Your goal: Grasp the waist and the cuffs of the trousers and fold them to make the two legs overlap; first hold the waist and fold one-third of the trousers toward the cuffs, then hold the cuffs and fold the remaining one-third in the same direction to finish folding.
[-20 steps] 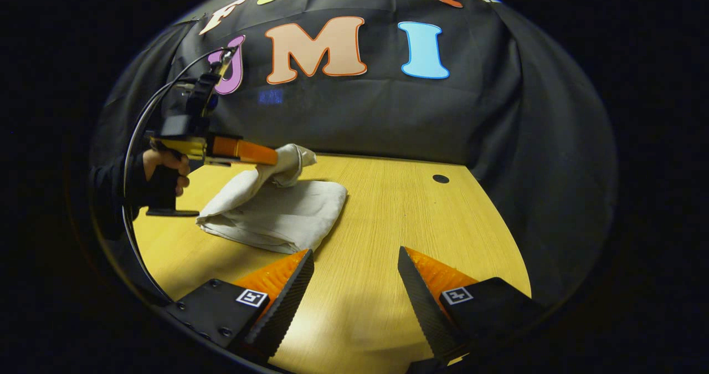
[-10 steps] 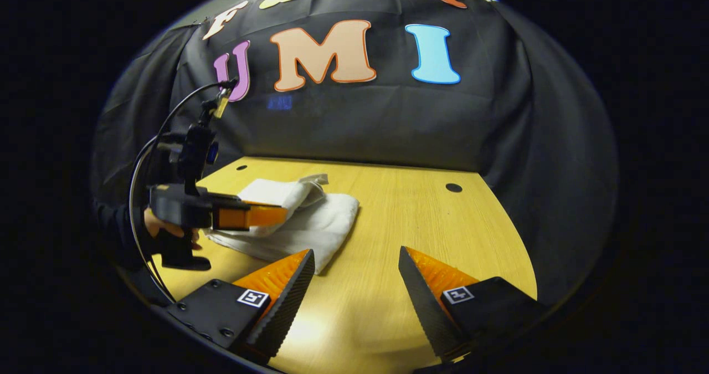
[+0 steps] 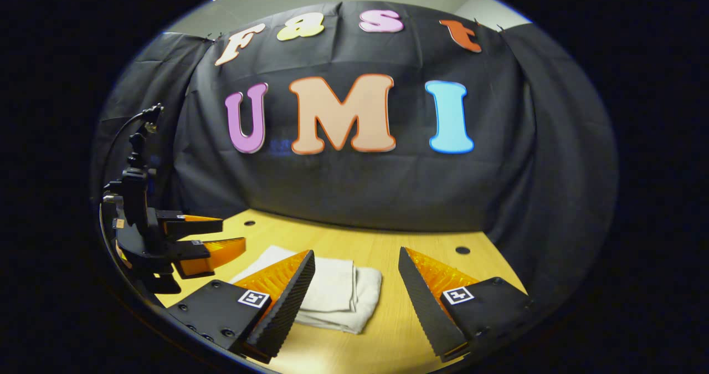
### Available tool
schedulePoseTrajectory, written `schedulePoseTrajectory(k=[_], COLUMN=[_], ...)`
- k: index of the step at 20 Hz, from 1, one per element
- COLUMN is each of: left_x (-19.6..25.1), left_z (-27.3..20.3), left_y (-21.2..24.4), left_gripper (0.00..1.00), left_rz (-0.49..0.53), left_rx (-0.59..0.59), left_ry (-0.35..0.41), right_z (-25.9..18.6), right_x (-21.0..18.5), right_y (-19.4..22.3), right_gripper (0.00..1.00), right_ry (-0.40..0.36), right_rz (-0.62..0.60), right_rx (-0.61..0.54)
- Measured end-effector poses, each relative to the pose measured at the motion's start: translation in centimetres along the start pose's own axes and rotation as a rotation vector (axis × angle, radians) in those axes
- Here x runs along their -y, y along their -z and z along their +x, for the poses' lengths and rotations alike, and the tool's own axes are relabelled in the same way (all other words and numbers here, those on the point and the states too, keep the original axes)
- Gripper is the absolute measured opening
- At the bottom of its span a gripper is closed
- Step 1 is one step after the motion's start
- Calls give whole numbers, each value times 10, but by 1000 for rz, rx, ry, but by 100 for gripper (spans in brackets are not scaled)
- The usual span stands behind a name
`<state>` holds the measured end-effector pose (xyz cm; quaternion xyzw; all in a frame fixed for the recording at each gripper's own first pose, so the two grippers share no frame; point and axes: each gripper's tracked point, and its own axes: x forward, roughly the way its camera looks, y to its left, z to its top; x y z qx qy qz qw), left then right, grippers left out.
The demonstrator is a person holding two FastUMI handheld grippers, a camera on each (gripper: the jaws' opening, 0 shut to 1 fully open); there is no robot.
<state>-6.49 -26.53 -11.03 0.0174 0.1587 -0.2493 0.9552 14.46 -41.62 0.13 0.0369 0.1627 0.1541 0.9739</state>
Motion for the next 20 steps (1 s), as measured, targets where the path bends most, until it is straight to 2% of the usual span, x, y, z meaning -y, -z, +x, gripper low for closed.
schedulePoseTrajectory(k=[4,8,13,20], left_x=[-69,-117,-142,-160], left_z=[-36,-63,-75,-79], left_y=[-35,-63,-68,-68], left_gripper=[94,93,93,94], left_rz=[-1,-23,-49,-47], left_rx=[71,150,186,199], left_ry=[-139,-242,-268,-284], right_z=[1,0,-2,-2], right_x=[-35,-58,-75,-77], right_y=[-54,-80,-83,-90], right_gripper=[96,97,97,98], right_ry=[7,17,29,56], right_rz=[19,53,23,18], right_rx=[117,173,180,186])
